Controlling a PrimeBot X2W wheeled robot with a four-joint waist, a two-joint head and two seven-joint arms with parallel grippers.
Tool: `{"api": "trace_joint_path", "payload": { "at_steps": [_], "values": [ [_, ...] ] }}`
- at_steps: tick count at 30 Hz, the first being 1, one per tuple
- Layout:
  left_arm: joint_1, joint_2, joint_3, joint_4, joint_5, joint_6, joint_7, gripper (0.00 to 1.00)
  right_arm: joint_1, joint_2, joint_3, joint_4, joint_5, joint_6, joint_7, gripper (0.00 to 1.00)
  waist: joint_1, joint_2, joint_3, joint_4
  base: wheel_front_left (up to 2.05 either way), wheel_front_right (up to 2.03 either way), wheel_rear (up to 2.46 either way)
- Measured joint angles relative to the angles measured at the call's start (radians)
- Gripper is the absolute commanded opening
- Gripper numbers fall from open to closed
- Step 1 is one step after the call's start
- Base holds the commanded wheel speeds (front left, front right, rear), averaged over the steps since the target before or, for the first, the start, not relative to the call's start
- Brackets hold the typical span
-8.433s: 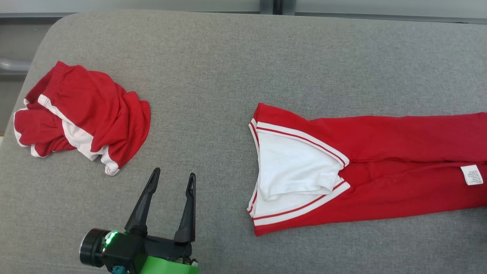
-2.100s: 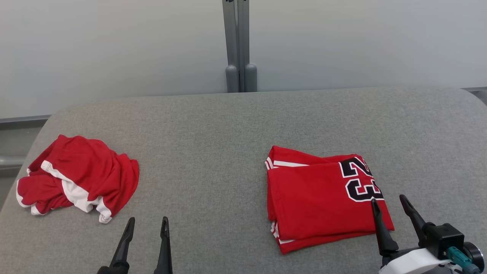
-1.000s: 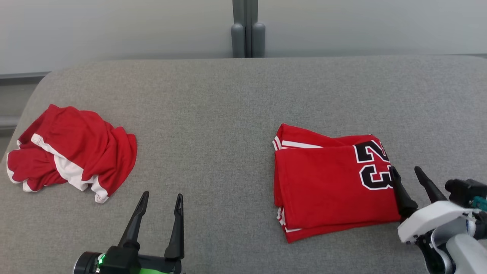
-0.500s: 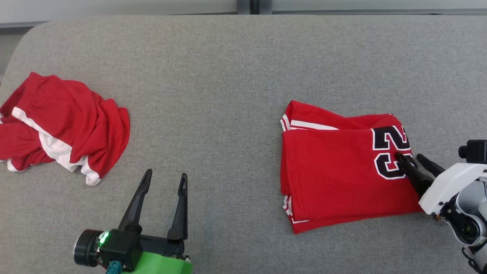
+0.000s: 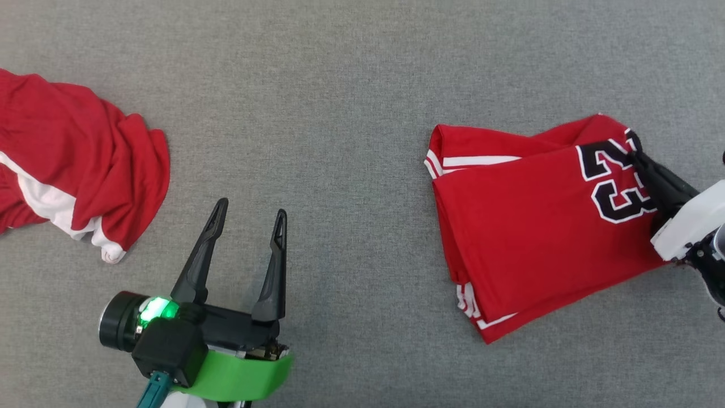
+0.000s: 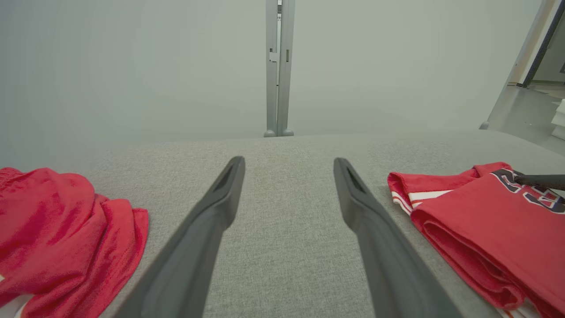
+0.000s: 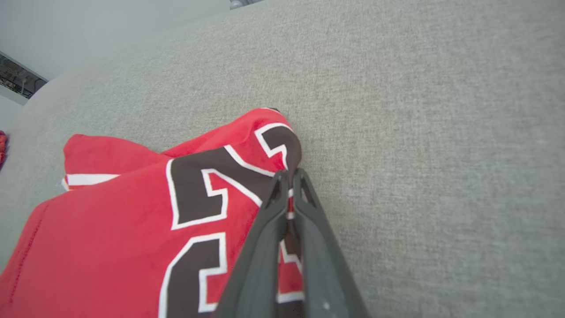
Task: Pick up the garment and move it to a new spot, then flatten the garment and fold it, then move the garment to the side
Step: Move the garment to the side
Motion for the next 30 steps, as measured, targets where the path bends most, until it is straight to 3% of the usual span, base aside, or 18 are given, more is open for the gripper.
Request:
{"api": "trace_joint_path", "payload": {
  "at_steps": [13, 30],
  "values": [
    [-0.087, 0.017, -0.015, -0.153, 0.061, -0.033, -0.001, 1.00, -0.179, -0.166, -0.070, 0.015, -0.074, 0.000, -0.112, 0.00, 0.0001, 0.0000, 0.159, -0.063, 0.00, 0.00, 0.00],
    [-0.150, 0.069, -0.045, -0.286, 0.082, -0.039, 0.000, 1.00, -0.208, -0.372, -0.275, 0.145, -0.104, 0.000, -0.214, 0.00, 0.0000, 0.0000, 0.326, -0.152, 0.00, 0.00, 0.00]
  ]
}}
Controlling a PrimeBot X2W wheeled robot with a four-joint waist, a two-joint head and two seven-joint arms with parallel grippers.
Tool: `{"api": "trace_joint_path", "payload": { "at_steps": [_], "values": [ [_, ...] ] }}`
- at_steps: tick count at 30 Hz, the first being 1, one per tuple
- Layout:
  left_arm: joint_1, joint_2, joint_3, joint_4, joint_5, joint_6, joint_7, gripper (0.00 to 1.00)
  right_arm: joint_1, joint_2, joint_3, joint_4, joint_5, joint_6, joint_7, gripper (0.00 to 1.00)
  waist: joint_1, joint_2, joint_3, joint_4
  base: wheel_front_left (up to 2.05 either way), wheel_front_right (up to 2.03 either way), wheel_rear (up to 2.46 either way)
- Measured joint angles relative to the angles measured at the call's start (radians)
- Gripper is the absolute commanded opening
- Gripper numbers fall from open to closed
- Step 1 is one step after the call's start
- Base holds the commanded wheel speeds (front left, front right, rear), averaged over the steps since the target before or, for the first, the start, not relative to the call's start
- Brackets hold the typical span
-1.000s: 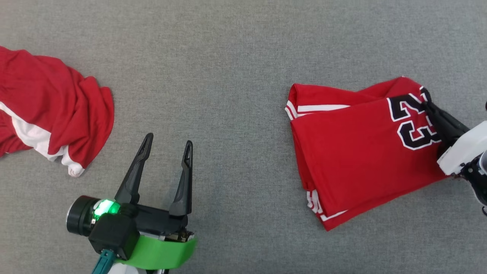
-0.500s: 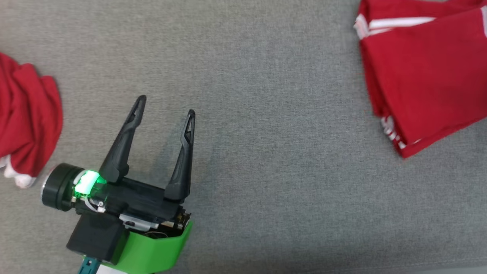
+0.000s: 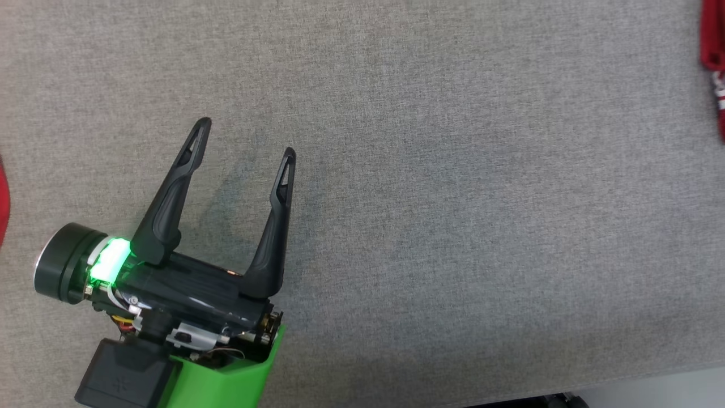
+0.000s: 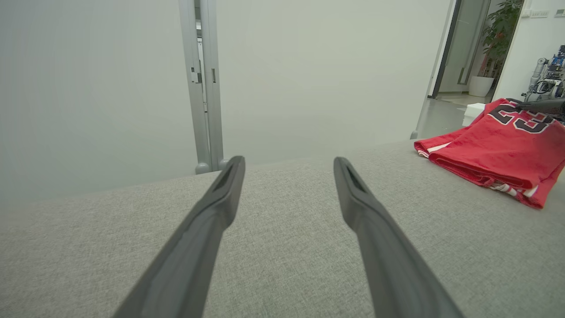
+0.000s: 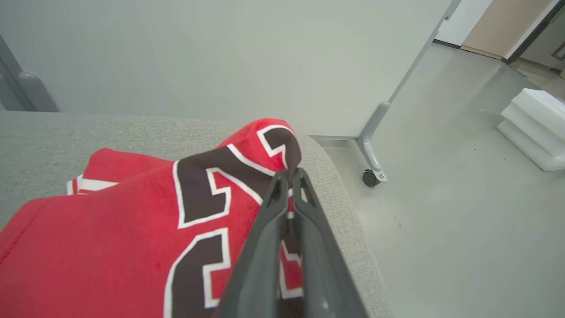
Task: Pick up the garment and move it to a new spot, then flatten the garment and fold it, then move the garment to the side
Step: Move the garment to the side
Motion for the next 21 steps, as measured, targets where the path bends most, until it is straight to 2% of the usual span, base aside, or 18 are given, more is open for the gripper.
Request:
{"api": "trace_joint_path", "payload": {
  "at_steps": [5, 6, 7, 12, 17, 21],
  "values": [
    [-0.009, 0.007, -0.009, 0.002, 0.000, -0.003, 0.000, 1.00, 0.002, -0.037, -0.057, 0.037, 0.006, 0.000, -0.006, 0.00, 0.0000, 0.0000, 0.028, 0.007, 0.00, 0.00, 0.00],
    [-0.010, 0.007, -0.009, 0.003, 0.000, -0.003, 0.000, 1.00, 0.003, -0.040, -0.066, 0.046, 0.006, 0.000, -0.008, 0.14, 0.0000, 0.0000, 0.030, 0.011, 0.00, 0.00, 0.00],
    [-0.012, 0.006, -0.008, 0.004, 0.000, -0.003, 0.000, 1.00, 0.003, -0.043, -0.076, 0.057, -0.001, 0.000, -0.009, 1.00, 0.0000, 0.0000, 0.031, 0.016, 0.00, 0.00, 0.00],
    [-0.022, -0.004, -0.014, 0.026, -0.007, -0.003, 0.000, 1.00, -0.001, -0.006, -0.073, 0.075, -0.103, 0.000, -0.017, 1.00, 0.0000, 0.0000, 0.024, 0.035, 0.00, 0.00, 0.00],
    [-0.021, -0.026, -0.012, 0.060, -0.028, 0.001, 0.000, 1.00, -0.017, 0.127, -0.029, 0.045, -0.221, 0.000, -0.022, 1.00, 0.0000, 0.0000, -0.026, 0.046, 0.00, 0.00, 0.00],
    [-0.003, -0.046, 0.002, 0.107, -0.054, 0.008, 0.000, 1.00, -0.007, 0.248, -0.032, -0.002, -0.297, 0.000, -0.022, 1.00, 0.0000, 0.0000, -0.085, 0.057, 0.00, 0.00, 0.00]
  ]
}}
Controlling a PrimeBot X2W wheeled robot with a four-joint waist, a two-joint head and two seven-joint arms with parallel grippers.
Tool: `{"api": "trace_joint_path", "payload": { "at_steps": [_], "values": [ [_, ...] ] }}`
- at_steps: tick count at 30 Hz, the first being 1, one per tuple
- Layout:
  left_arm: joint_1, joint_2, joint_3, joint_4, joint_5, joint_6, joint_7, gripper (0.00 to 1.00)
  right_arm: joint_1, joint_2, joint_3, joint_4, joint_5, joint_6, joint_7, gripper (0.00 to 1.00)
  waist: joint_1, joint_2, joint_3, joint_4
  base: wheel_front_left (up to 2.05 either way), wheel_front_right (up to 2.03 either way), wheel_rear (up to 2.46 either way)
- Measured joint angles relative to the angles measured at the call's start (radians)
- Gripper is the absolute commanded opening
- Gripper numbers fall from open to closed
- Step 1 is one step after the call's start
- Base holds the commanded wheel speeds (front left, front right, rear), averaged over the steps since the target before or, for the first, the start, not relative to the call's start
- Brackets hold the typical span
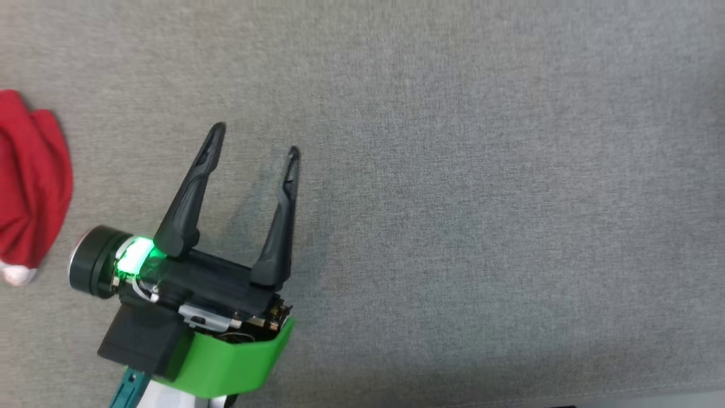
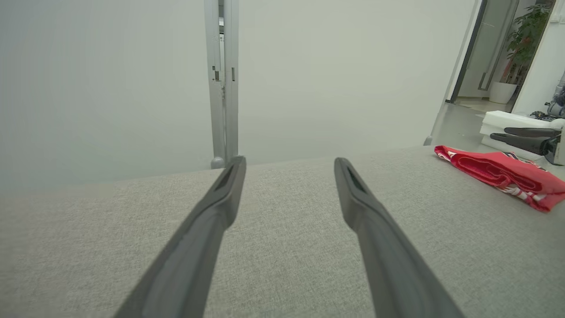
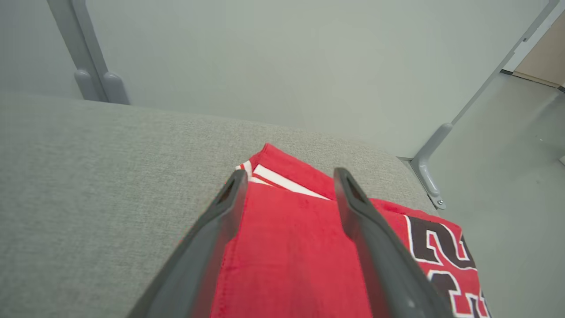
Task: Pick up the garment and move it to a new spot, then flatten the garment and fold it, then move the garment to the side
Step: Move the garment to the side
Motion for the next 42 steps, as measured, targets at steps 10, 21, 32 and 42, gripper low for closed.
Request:
{"api": "trace_joint_path", "payload": {
  "at_steps": [10, 21, 32, 42],
  "values": [
    [0.105, -0.019, 0.111, 0.176, -0.071, 0.011, 0.000, 1.00, 0.176, 0.320, -0.030, -0.131, -0.172, 0.000, -0.001, 1.00, -0.0001, 0.0000, -0.186, 0.028, 0.00, 0.00, 0.00],
    [0.201, -0.022, 0.166, 0.286, -0.131, 0.011, 0.000, 1.00, 0.448, 0.556, -0.067, -0.306, -0.323, 0.000, -0.001, 1.00, -0.0001, 0.0000, -0.426, 0.049, 0.00, 0.00, 0.00],
    [0.282, -0.023, 0.149, 0.330, -0.122, 0.038, 0.000, 1.00, 0.679, 0.671, -0.090, -0.445, -0.453, 0.000, -0.001, 1.00, -0.0002, 0.0000, -0.613, 0.064, 0.00, 0.00, 0.00],
    [0.326, -0.023, 0.152, 0.392, -0.127, 0.050, 0.000, 1.00, 0.811, 0.723, -0.101, -0.450, -0.464, 0.000, -0.001, 1.00, -0.0002, 0.0000, -0.695, 0.072, 0.00, 0.00, 0.00]
  ]
}}
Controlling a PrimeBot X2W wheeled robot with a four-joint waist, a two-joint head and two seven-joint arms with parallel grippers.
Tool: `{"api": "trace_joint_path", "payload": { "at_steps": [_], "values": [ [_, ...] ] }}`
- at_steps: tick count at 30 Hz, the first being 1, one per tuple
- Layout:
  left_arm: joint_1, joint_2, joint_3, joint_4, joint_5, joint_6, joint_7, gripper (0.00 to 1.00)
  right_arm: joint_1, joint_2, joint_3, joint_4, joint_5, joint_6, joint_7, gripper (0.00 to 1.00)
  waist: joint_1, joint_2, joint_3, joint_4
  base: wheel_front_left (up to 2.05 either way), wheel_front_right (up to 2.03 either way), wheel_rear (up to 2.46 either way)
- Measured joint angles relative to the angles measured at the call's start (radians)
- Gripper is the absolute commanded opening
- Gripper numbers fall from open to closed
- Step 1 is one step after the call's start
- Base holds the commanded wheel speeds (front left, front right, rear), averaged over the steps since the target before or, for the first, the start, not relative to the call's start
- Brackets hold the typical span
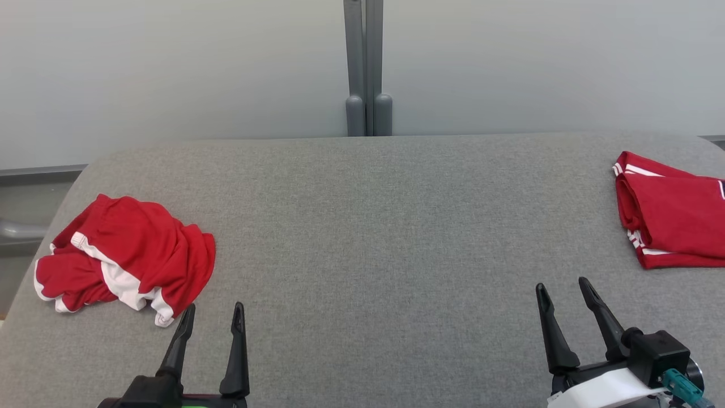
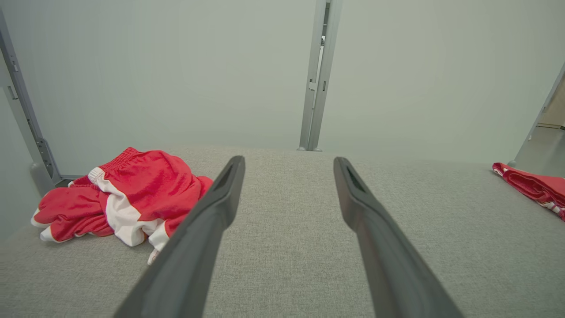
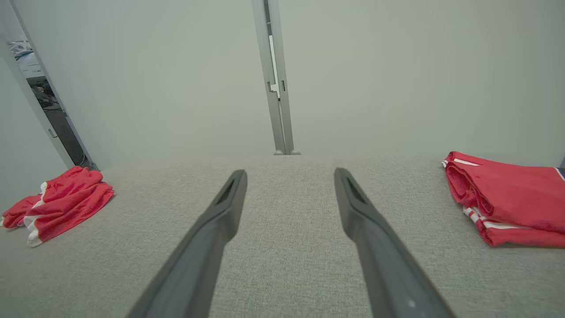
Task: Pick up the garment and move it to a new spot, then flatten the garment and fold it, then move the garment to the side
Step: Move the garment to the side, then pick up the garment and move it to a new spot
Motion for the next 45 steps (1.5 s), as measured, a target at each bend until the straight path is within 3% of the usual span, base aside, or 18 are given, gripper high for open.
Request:
{"api": "trace_joint_path", "payload": {
  "at_steps": [45],
  "values": [
    [0.001, 0.000, -0.001, 0.017, 0.036, 0.014, 0.000, 1.00, 0.001, 0.013, 0.009, 0.013, 0.016, 0.000, 0.000, 1.00, 0.0001, 0.0000, 0.002, 0.001, 0.00, 0.00, 0.00]
  ]
}}
